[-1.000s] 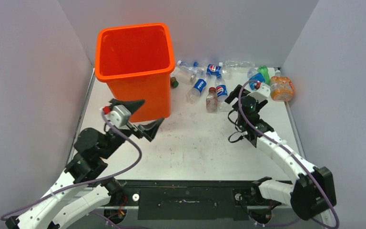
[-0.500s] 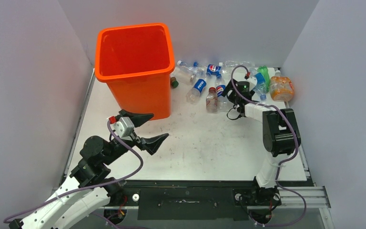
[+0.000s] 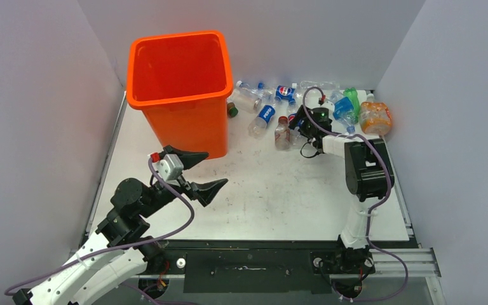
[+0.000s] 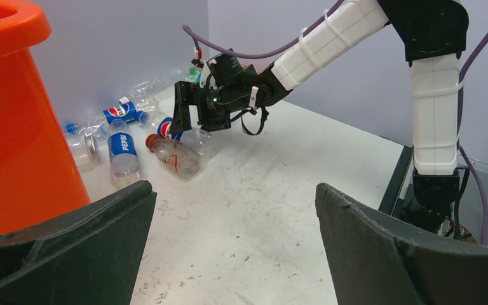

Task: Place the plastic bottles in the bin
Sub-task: Pick up the plastic bottle at the center of the board.

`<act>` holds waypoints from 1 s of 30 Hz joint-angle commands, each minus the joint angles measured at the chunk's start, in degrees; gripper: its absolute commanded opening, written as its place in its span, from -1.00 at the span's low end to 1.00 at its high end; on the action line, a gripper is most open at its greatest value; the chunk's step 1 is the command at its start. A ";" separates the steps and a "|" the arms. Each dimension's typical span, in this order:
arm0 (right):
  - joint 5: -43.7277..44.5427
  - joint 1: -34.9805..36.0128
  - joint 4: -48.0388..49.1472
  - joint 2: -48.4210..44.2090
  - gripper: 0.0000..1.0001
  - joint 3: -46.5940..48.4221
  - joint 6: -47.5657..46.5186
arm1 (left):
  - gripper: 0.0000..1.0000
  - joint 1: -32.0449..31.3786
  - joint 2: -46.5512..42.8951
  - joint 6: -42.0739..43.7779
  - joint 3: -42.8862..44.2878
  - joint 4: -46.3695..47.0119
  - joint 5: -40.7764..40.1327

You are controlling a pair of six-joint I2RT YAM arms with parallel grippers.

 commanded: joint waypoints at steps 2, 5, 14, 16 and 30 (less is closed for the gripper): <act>-2.83 0.15 3.38 2.33 0.90 -0.49 0.58 | 0.93 0.12 0.20 -0.68 0.54 1.83 0.84; -3.83 0.16 5.82 1.99 0.94 -2.56 1.01 | 0.93 0.00 0.11 -0.43 0.51 1.68 0.71; -3.38 0.12 9.30 -1.28 0.09 -8.31 2.28 | 0.92 -0.01 0.20 -0.38 0.39 1.74 0.29; -3.10 0.13 10.77 -3.80 0.04 -10.33 2.93 | 0.93 -0.05 0.27 -0.42 0.22 1.83 -0.02; 6.22 17.32 16.52 -61.11 -0.11 -39.13 0.75 | 0.93 -2.91 1.38 -12.27 -1.72 11.69 -10.54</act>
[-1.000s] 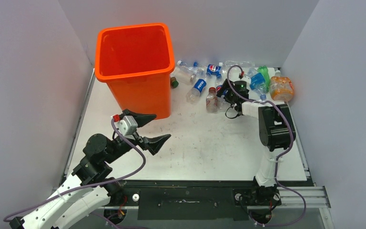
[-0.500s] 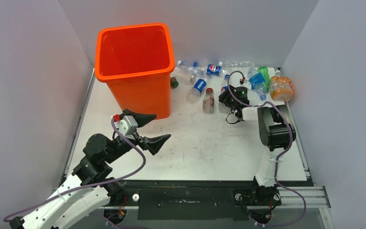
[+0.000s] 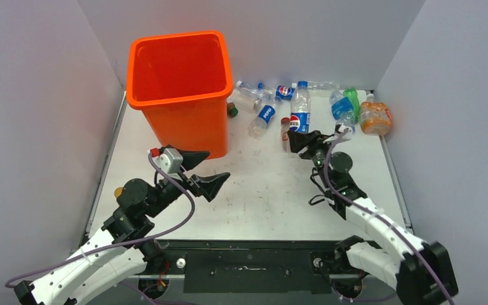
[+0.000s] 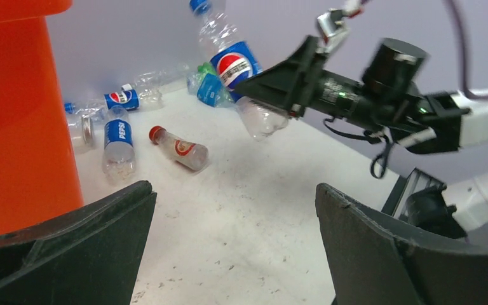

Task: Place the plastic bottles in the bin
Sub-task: Pick up the plastic bottle at the center of the board.

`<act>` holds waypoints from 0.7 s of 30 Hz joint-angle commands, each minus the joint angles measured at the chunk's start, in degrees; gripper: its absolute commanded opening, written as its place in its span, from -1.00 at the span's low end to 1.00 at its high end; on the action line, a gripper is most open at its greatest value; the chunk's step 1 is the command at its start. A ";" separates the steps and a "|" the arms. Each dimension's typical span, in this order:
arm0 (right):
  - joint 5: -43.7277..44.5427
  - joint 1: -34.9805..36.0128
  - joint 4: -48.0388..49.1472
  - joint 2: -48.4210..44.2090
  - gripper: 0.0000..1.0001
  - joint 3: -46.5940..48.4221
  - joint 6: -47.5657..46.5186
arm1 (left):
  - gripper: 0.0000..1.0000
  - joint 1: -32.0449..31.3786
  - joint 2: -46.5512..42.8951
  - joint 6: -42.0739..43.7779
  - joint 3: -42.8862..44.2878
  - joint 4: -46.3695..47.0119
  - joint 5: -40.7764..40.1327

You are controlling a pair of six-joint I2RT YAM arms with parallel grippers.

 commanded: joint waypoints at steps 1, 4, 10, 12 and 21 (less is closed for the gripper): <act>2.92 6.50 -0.47 -17.59 -0.11 -3.78 -4.49 | 0.93 -0.20 0.02 -9.17 -0.08 10.33 -3.11; -4.39 9.53 -4.25 -29.17 -0.11 -6.01 -5.73 | 0.92 -0.35 1.56 -13.74 -1.03 16.80 -2.50; -21.42 11.59 -2.43 -40.91 -0.12 -9.92 -1.69 | 0.92 -0.57 9.46 -18.62 2.09 25.94 2.66; -24.65 12.41 0.03 -41.93 -0.12 -11.22 0.02 | 0.93 -0.67 12.73 -20.71 3.83 28.21 4.13; -24.40 18.12 3.80 -42.04 -0.12 -11.95 -0.07 | 0.93 -4.40 21.77 -23.48 7.07 36.57 5.21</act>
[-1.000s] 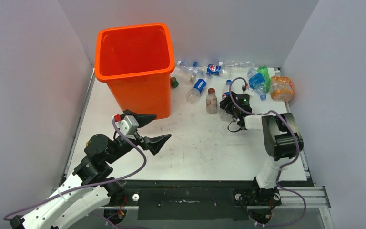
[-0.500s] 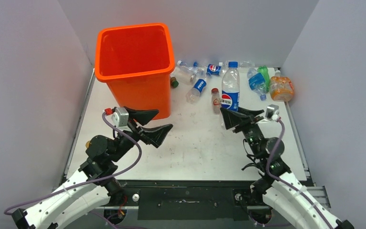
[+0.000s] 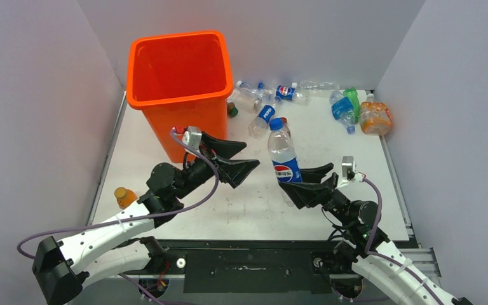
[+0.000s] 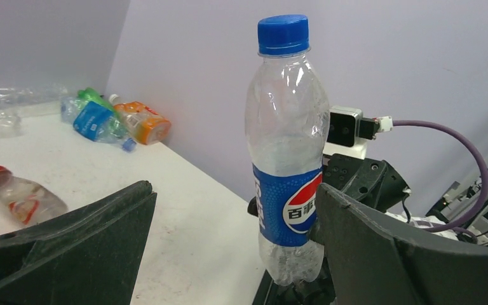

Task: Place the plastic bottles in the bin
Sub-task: Pick up the plastic bottle at the center of the board.

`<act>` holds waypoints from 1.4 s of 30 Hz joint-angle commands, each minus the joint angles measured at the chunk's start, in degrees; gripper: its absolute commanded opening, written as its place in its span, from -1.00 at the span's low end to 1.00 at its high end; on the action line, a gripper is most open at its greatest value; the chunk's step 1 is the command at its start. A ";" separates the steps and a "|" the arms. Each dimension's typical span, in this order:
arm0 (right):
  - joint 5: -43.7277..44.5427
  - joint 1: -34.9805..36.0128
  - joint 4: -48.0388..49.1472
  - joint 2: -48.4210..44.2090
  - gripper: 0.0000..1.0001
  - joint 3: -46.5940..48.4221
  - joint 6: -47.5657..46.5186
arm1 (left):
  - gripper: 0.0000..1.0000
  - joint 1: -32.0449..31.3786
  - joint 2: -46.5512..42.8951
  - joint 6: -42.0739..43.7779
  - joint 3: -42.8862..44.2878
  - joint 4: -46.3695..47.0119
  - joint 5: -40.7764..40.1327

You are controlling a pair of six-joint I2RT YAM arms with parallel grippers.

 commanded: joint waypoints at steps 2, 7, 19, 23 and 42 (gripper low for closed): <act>-1.37 3.08 5.60 1.35 -0.12 1.62 -0.82 | 0.92 -2.64 2.72 -0.04 5.58 7.67 1.21; 0.13 6.48 7.58 3.11 -0.12 1.51 -1.58 | 0.92 -5.17 6.24 4.35 9.02 4.64 1.88; 7.71 18.74 1.73 7.05 -0.04 4.64 -10.55 | 0.30 -8.60 8.45 9.13 12.88 -0.12 6.42; 7.21 19.99 -7.23 8.39 0.34 9.24 -14.00 | -0.21 -8.58 6.57 10.30 13.81 -4.56 6.69; 4.32 20.69 -32.68 22.75 0.35 25.66 -24.62 | -0.60 -8.61 5.54 16.51 24.76 -23.87 12.78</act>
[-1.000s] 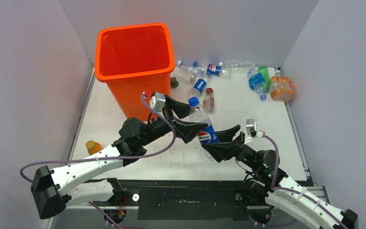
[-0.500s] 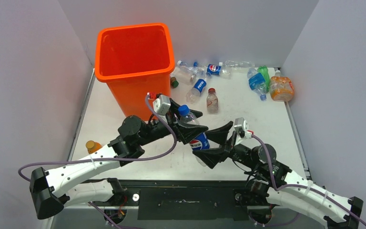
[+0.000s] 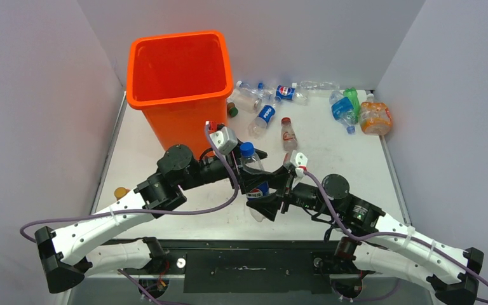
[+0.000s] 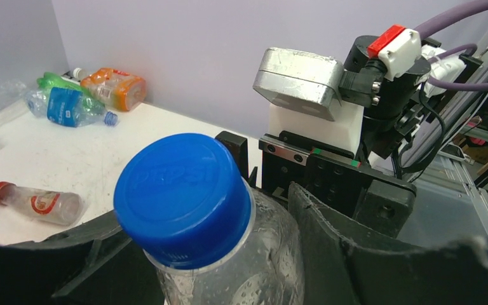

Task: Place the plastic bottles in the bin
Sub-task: Pick up the plastic bottle at the center of the board.

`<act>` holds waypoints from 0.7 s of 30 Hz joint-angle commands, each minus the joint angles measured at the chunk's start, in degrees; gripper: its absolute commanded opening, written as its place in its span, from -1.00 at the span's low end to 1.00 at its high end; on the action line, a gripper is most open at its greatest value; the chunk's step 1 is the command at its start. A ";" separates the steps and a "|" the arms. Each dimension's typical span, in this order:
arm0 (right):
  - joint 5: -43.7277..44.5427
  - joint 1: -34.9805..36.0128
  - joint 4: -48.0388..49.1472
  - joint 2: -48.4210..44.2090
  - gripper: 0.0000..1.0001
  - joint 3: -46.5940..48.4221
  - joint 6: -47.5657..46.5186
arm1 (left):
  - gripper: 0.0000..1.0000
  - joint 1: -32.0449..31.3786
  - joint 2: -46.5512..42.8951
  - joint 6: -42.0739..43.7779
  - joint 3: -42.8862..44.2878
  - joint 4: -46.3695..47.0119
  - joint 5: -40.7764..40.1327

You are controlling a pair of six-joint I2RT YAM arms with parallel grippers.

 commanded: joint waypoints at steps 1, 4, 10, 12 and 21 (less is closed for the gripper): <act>1.33 0.05 -3.58 2.79 0.31 1.29 -2.48 | -0.59 -0.47 -0.69 -1.46 5.14 0.57 3.21; 1.87 0.68 -1.62 3.16 0.05 0.12 -1.81 | -0.59 -0.47 -0.70 -1.90 5.02 1.21 3.09; 4.69 0.88 4.38 -1.78 -0.18 -3.51 -0.94 | 0.72 -0.52 -4.44 -2.94 1.52 4.88 -1.55; 5.60 0.92 4.97 -3.39 -0.21 -4.18 -0.98 | 0.98 -0.47 -6.23 -2.95 0.12 6.56 -3.27; 7.13 0.94 5.98 -5.34 -0.23 -5.28 -0.47 | 0.99 -0.38 -11.58 -2.13 -0.21 7.41 -16.05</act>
